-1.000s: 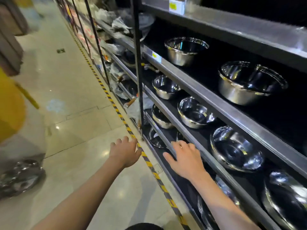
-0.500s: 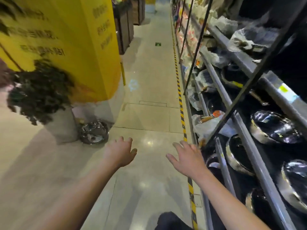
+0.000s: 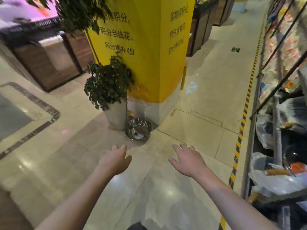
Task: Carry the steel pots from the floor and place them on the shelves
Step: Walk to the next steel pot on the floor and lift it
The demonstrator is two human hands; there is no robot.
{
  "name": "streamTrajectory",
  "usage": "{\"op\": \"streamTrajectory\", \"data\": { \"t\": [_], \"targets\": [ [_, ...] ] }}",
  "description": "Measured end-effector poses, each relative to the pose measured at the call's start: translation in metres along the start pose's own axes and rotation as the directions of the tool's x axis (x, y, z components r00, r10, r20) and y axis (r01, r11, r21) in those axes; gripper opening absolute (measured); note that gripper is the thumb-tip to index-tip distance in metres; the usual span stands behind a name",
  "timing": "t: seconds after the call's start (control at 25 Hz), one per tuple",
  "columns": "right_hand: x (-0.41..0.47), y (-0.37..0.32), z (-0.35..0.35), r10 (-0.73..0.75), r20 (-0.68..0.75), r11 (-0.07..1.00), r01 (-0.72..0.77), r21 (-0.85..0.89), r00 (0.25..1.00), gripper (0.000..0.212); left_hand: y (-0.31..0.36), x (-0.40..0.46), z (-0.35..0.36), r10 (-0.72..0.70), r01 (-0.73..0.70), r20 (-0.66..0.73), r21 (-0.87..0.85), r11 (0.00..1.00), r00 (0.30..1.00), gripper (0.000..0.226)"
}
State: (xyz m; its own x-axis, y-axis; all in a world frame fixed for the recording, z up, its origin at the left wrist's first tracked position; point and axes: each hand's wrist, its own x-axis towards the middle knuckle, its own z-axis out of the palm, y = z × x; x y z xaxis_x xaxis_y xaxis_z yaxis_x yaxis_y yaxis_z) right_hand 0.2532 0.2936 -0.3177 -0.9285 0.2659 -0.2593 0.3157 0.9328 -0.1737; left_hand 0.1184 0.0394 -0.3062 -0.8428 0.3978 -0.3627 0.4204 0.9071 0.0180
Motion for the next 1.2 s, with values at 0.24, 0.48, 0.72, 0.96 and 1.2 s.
{"op": "streamTrajectory", "data": {
  "t": [0.24,0.48,0.72,0.96,1.2],
  "targets": [
    [0.092,-0.03,-0.008,-0.153,0.118,0.986,0.16,-0.047,0.981,0.058,-0.044,0.04,-0.003,-0.175,0.176,0.011,-0.042,0.984,0.984,0.053],
    [0.207,-0.076,-0.015,-0.214,0.186,0.958,0.244,-0.153,0.959,0.06,-0.089,0.134,-0.017,-0.237,0.238,0.018,-0.088,0.967,0.971,0.049],
    [0.317,-0.113,-0.042,-0.209,0.182,0.945,0.246,-0.216,0.961,0.063,-0.124,0.24,-0.053,-0.175,0.177,0.027,-0.14,0.974,0.984,0.048],
    [0.398,-0.112,-0.044,-0.173,0.225,0.96,0.215,-0.178,0.959,0.063,-0.141,0.335,-0.064,-0.142,0.152,0.096,-0.113,0.982,0.985,0.054],
    [0.51,-0.094,-0.037,-0.173,0.273,0.971,0.211,-0.117,0.946,0.061,-0.13,0.443,-0.068,-0.124,0.153,0.207,-0.135,0.979,0.971,0.05]
  ]
}}
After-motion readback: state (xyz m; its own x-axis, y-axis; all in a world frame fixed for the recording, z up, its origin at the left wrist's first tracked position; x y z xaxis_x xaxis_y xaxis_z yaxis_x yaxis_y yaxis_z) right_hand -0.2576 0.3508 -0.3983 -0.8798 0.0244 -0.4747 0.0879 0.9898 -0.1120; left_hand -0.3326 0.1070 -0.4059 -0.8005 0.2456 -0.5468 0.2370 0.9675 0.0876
